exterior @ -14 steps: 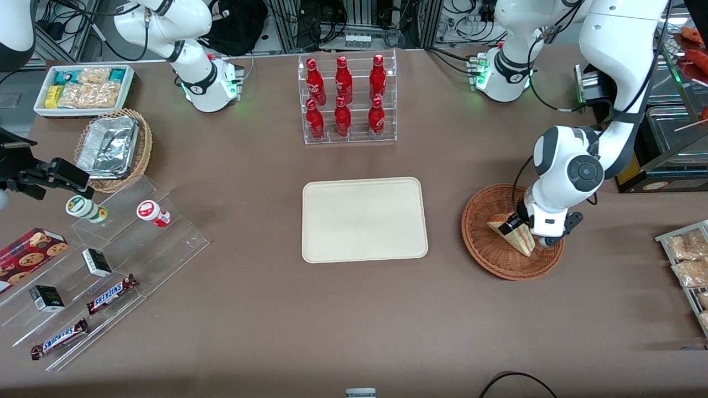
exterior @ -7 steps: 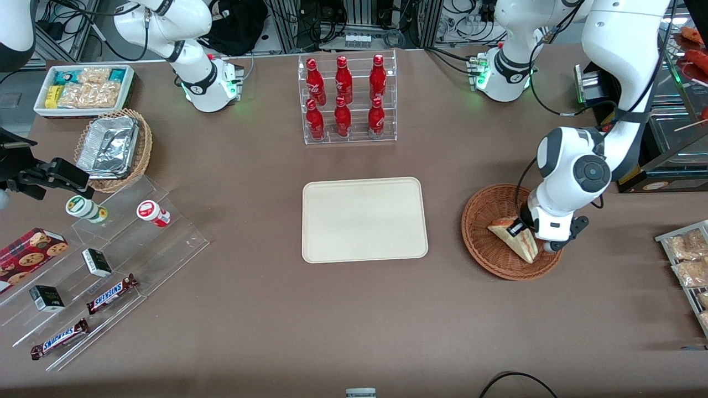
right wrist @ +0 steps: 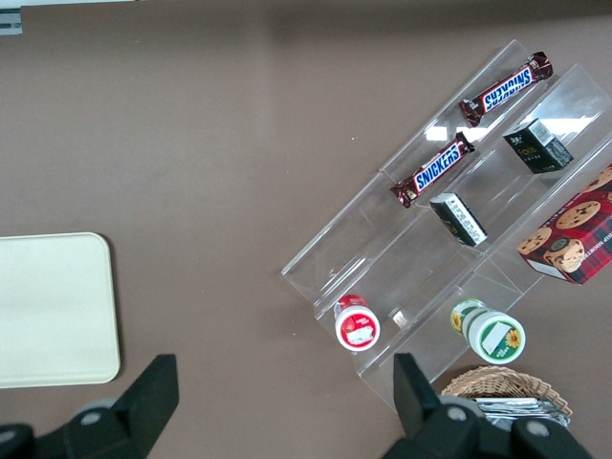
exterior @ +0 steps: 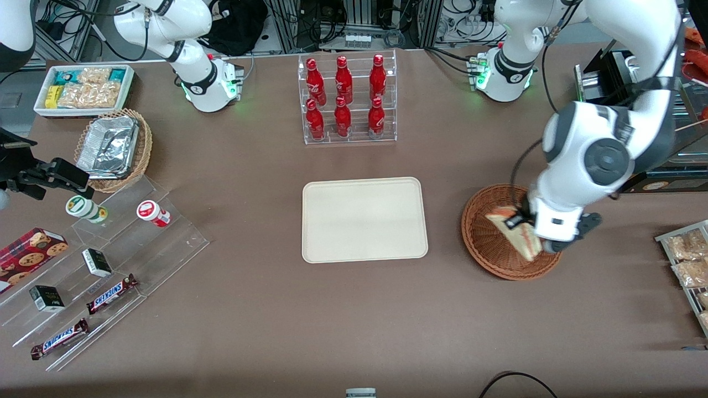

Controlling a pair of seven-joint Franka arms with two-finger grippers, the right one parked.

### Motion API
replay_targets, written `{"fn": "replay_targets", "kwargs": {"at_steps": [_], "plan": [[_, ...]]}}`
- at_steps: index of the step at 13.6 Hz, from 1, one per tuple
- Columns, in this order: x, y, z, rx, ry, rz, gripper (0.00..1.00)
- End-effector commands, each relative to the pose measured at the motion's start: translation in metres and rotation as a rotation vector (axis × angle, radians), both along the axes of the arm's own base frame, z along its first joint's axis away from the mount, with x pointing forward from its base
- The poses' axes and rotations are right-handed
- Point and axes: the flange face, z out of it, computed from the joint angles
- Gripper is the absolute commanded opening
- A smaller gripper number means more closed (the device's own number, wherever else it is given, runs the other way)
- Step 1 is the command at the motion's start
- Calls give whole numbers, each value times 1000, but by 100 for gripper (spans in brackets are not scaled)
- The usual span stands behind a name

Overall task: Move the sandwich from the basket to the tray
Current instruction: 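Lift the sandwich and carry it over the cream tray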

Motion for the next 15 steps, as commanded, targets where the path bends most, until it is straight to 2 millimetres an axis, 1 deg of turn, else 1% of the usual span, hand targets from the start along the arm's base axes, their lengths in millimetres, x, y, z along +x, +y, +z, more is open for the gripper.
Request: {"fn": "replay_targets", "kwargs": {"at_steps": [1,3,4,5,7,9,10,11,12,13,14,15], "plan": [[-17,-70,-12,14,14,-122,14],[-26,-110,-24,7,26,-183,14],[-33,-138,-33,3,36,-227,15],[-39,-163,-43,1,44,-263,15],[-51,-218,-69,-14,52,-339,15],[-57,-254,-96,-28,59,-382,15],[-58,-270,-107,-45,47,-398,15],[-55,-276,-122,-68,27,-408,16],[-54,-282,-133,-90,1,-406,16],[-67,-301,-139,-100,-15,-434,16],[-76,-309,-148,-94,-8,-449,16],[-78,-310,-154,-90,0,-452,16]]}}
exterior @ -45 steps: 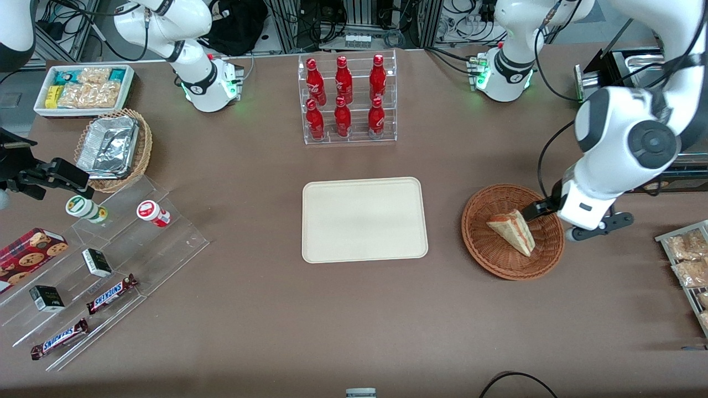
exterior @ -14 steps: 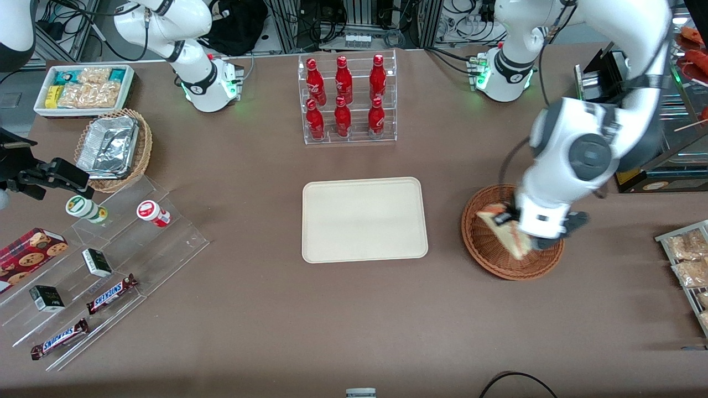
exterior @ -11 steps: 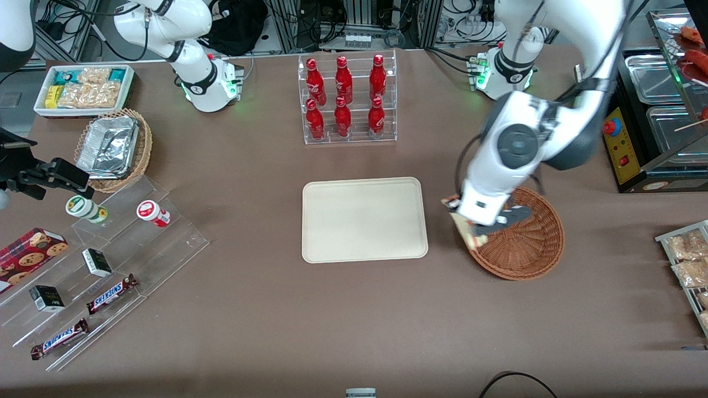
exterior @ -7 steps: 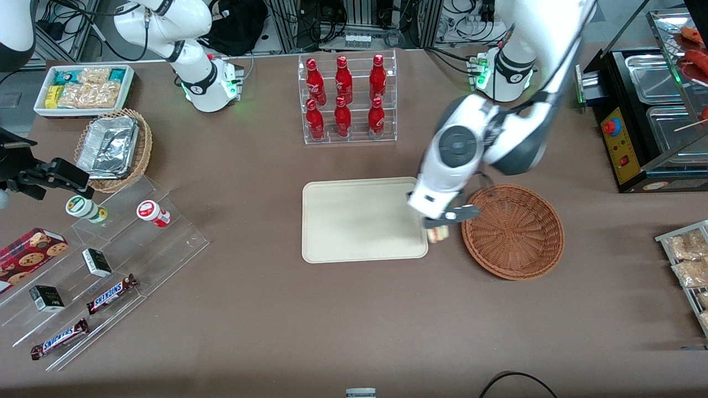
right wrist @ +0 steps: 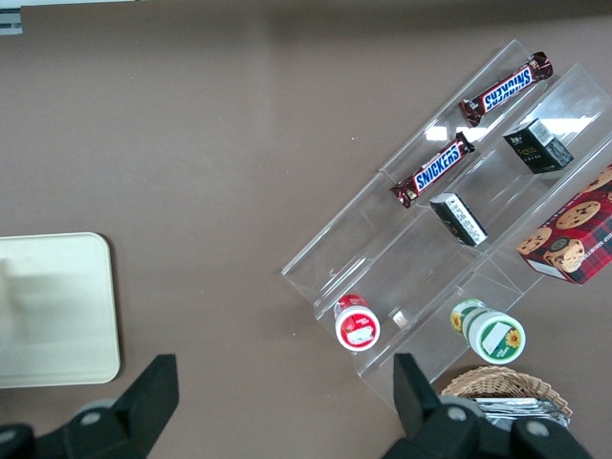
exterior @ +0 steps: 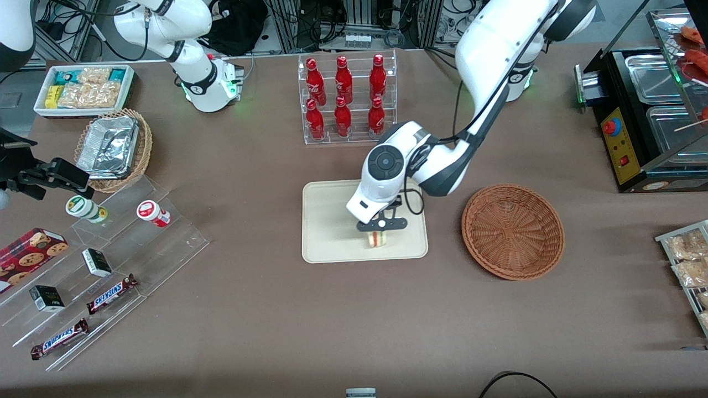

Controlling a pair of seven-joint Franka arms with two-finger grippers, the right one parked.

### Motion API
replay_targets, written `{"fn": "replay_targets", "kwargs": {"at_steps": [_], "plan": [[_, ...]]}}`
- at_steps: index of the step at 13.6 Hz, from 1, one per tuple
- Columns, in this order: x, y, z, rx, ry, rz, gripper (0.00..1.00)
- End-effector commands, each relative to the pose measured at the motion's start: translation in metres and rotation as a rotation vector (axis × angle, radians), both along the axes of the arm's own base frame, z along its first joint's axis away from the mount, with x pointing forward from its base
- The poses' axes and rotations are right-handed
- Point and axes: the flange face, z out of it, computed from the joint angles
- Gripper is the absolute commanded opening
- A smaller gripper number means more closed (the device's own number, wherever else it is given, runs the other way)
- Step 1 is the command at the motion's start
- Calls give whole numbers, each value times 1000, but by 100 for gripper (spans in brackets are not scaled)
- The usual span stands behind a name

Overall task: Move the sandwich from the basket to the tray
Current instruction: 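Lower the sandwich onto the tray and open the left gripper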

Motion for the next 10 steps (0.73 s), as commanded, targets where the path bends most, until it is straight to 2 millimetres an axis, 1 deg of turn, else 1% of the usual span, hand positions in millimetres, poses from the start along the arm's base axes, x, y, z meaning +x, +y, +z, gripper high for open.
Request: {"fn": "replay_targets", "kwargs": {"at_steps": [1,3,4,5,6,7,9,10], "plan": [[-6,-16,-3,15,-23,-33,16],[-10,-17,-16,39,-21,-48,16],[-11,-18,-17,40,-21,-52,18],[-14,-20,-17,39,-20,-59,33],[-14,-20,-16,41,-22,-62,76],[-14,-20,-15,43,-22,-63,98],[-12,-19,-2,38,-31,-53,100],[-11,-16,14,42,-35,-49,100]]}}
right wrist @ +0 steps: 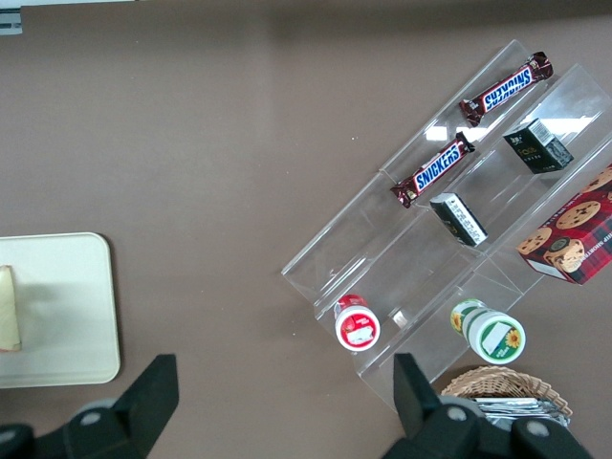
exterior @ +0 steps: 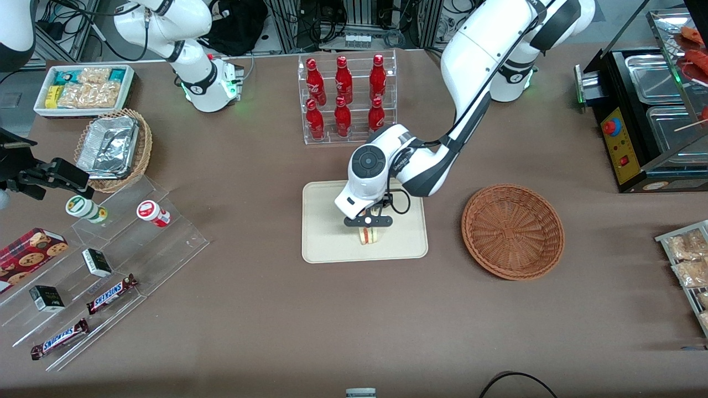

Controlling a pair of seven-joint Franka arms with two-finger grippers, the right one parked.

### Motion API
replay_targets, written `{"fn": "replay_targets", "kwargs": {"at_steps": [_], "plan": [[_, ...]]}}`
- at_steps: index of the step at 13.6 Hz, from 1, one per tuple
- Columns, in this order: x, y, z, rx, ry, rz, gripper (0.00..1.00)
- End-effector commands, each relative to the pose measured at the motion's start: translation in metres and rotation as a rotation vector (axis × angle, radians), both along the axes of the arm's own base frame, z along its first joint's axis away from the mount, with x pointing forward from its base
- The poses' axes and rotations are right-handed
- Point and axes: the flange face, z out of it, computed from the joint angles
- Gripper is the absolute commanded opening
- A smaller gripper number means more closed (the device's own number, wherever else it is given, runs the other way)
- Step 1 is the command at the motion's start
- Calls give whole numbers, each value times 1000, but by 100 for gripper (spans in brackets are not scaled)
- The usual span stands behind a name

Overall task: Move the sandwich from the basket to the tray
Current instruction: 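Lower the sandwich onto the tray and open the left gripper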

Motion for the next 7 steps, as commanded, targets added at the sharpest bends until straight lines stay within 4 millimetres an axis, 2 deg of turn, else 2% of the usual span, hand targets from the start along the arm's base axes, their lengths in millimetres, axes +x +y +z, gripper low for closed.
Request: {"fn": "replay_targets", "kwargs": {"at_steps": [1,2,4,5,7], "plan": [[1,6,48,34,-12,12,100],[0,17,82,66,-2,20,100],[19,71,145,123,25,80,99],[19,86,177,127,10,98,99],[27,138,230,156,14,173,99]]}}
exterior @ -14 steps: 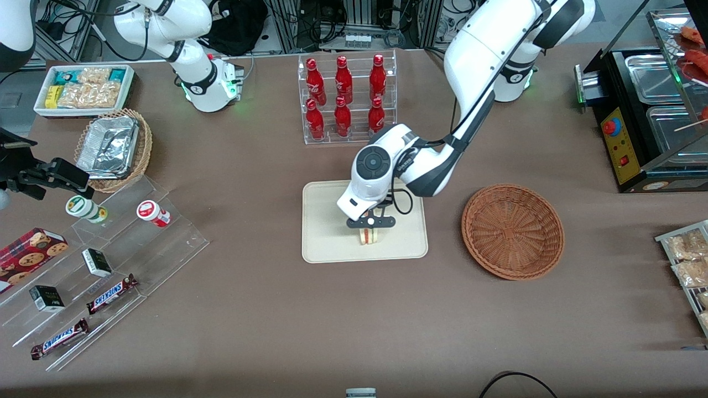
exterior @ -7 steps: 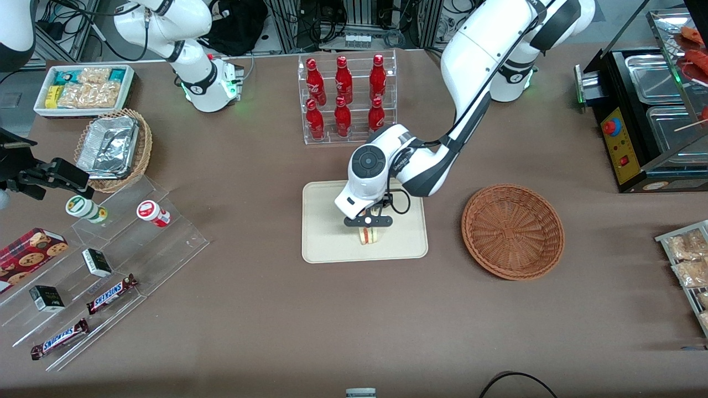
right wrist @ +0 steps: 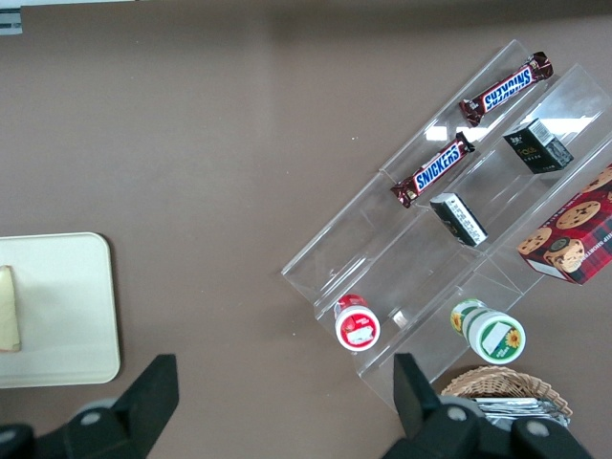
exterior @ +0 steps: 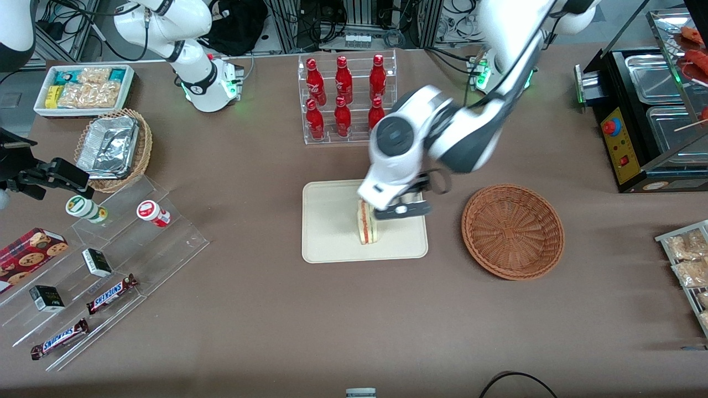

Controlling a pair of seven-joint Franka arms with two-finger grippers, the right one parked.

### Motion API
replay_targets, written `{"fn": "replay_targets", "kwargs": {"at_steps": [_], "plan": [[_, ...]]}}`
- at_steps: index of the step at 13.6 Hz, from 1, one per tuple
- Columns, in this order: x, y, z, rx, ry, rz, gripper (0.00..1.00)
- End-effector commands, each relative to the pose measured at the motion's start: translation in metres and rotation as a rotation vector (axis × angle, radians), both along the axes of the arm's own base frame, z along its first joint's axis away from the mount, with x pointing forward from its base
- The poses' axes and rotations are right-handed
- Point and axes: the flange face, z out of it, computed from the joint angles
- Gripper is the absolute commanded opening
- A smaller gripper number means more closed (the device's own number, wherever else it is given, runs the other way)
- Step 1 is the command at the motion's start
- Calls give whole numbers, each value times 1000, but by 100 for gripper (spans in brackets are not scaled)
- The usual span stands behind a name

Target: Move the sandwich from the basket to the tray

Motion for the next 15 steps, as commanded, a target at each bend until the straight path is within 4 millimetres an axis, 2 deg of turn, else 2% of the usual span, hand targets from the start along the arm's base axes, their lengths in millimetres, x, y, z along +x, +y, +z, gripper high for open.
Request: {"fn": "replay_targets", "kwargs": {"at_steps": [1,2,4,5,8,11,12,14,15], "plan": [[-5,64,64,41,4,81,99],[0,97,84,56,10,130,99],[1,148,115,63,13,148,99],[4,178,126,56,9,144,99],[-1,252,153,14,67,47,99],[-8,301,172,-31,91,-11,100],[-11,306,176,-53,97,-35,100],[-3,326,183,-134,89,-51,100],[-1,329,186,-142,83,-56,100]]}}
